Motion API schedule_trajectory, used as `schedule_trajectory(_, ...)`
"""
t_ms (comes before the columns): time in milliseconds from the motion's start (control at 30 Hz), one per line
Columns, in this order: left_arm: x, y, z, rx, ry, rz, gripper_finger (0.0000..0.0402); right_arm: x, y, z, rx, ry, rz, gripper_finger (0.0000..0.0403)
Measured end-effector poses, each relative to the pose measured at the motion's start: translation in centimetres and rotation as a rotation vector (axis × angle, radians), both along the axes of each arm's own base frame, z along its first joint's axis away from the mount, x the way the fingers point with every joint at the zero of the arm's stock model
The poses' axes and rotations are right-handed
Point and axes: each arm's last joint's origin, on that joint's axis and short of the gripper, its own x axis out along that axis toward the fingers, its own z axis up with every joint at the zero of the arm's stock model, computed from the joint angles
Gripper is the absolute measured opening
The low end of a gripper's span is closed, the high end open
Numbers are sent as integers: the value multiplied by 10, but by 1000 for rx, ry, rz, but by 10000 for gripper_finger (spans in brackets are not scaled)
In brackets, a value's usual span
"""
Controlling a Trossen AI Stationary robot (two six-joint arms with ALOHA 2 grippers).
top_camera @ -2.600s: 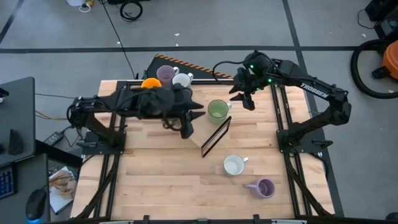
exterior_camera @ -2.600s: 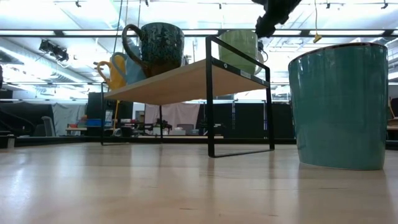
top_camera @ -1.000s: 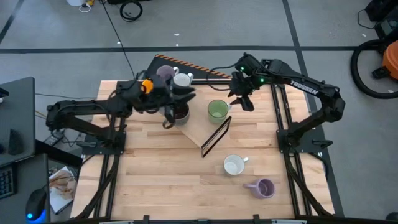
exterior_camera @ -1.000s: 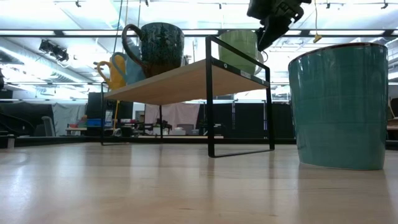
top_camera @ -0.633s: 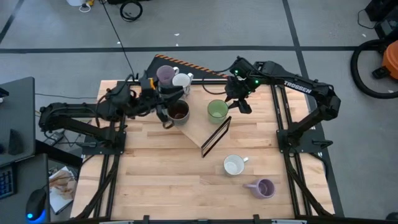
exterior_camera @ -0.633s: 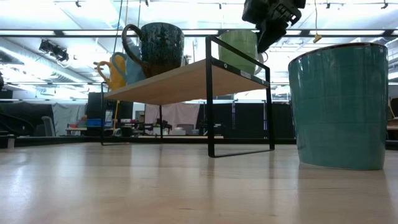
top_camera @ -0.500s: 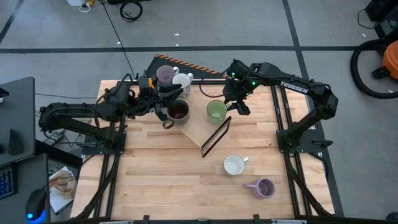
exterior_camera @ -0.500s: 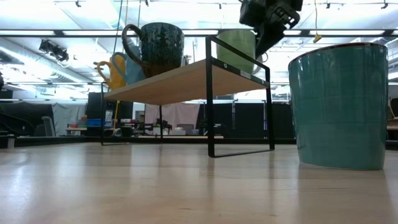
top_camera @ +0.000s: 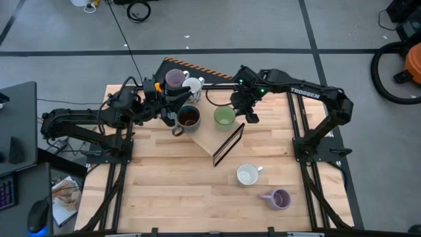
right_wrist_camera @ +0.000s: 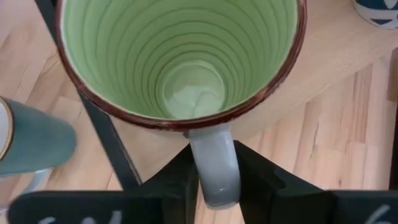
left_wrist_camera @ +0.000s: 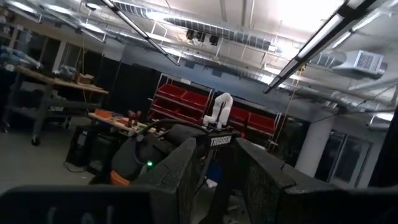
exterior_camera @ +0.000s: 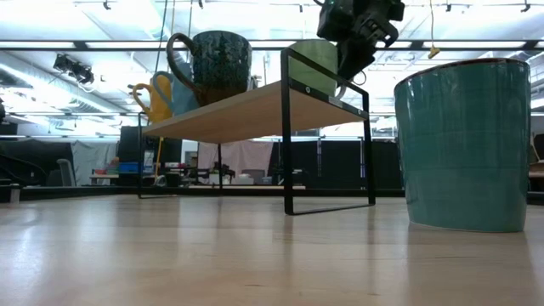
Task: Place coffee mugs
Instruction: Adjust the green mug on the shelf
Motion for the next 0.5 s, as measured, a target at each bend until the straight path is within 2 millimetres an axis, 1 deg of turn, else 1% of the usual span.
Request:
schedule_trajectory(200, -2, 0, 1, -7, -7, -3, 116, 3, -7, 2, -25, -59, -2, 70)
schedule_trajectory(367, -3, 0, 2, -7, -13, -4, 116, 4, -15, 5, -59, -110, -16, 68)
schedule_trajectory(500, -4, 0, 3, -7, -16, -4, 116, 9, -22, 3, -63, -146, -19, 68)
